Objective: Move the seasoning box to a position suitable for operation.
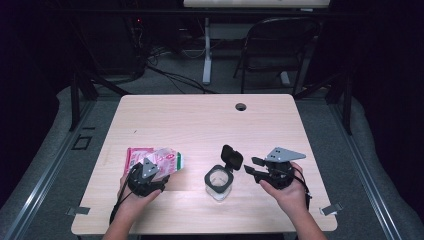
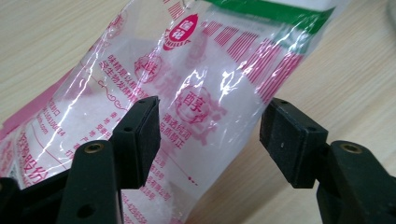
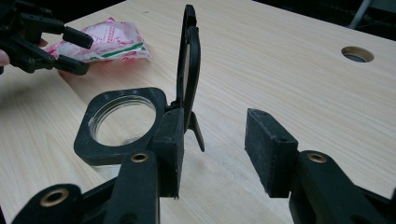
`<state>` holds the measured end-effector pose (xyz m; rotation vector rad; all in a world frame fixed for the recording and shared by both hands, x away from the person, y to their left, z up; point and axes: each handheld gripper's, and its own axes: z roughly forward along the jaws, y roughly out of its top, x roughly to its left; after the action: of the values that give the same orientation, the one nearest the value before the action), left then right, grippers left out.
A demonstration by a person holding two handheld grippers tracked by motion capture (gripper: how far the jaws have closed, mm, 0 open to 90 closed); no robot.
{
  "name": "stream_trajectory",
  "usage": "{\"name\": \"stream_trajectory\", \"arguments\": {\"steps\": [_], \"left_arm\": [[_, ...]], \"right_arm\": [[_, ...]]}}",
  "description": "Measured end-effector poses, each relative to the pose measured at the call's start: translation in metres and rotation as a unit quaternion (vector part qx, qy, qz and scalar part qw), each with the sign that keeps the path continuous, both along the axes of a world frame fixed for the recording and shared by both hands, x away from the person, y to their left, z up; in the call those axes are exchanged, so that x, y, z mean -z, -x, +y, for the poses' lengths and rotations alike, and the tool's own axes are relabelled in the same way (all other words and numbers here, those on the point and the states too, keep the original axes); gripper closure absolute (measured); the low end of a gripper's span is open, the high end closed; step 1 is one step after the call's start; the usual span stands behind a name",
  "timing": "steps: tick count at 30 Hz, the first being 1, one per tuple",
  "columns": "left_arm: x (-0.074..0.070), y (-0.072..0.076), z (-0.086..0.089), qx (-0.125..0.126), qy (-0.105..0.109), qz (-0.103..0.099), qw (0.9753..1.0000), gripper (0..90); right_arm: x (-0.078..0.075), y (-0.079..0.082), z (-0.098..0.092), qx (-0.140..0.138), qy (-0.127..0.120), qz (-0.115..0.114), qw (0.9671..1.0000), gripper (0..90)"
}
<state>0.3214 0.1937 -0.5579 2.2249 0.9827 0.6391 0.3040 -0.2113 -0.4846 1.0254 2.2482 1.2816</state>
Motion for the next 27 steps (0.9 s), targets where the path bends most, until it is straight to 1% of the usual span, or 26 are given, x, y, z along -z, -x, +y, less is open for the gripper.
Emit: {"name": "stream_trajectory", "arguments": {"steps": [3, 5, 7, 13, 16, 18, 21, 22, 23, 24, 27], "left_arm": [[0.003, -0.002, -0.002, -0.004, -0.02, -0.008, 0.9998, 38.3], [0.005, -0.003, -0.002, -0.004, -0.023, -0.008, 0.9997, 38.5], [0.007, -0.005, -0.003, -0.007, -0.026, -0.009, 0.9996, 38.5], [0.01, -0.007, -0.003, -0.019, -0.034, -0.014, 0.9992, 40.7], [0.011, -0.009, -0.002, -0.026, -0.038, -0.017, 0.9988, 44.3], [0.012, -0.01, 0.0, -0.032, -0.033, -0.016, 0.9988, 47.2], [0.014, -0.012, 0.003, -0.043, -0.018, -0.009, 0.9989, 53.2], [0.014, -0.012, 0.003, -0.043, -0.018, -0.009, 0.9989, 55.1], [0.015, -0.013, 0.005, -0.048, -0.013, -0.005, 0.9988, 56.6], [0.015, -0.013, 0.006, -0.052, -0.009, -0.006, 0.9986, 58.0], [0.014, -0.015, 0.009, -0.059, 0.0, 0.002, 0.9982, 62.6]], "right_arm": [[0.001, 0.0, -0.002, 0.001, -0.009, 0.002, 1.0, 57.5], [0.003, 0.0, -0.002, 0.004, -0.013, 0.005, 0.9999, 57.5], [0.003, 0.001, -0.003, 0.002, -0.01, 0.006, 0.9999, 57.5], [0.004, 0.002, -0.003, 0.003, -0.009, 0.002, 1.0, 57.4], [0.004, 0.002, -0.003, 0.005, -0.008, 0.002, 1.0, 57.4], [0.004, 0.002, -0.003, 0.005, -0.007, 0.002, 1.0, 57.5], [0.004, 0.003, -0.003, 0.004, -0.007, 0.002, 1.0, 57.4], [0.004, 0.003, -0.003, 0.004, -0.007, 0.002, 1.0, 57.4], [0.004, 0.003, -0.003, 0.004, -0.006, 0.002, 1.0, 57.4], [0.004, 0.003, -0.003, 0.004, -0.006, 0.003, 1.0, 57.4], [0.004, 0.003, -0.003, 0.003, -0.008, 0.002, 1.0, 57.4]]}}
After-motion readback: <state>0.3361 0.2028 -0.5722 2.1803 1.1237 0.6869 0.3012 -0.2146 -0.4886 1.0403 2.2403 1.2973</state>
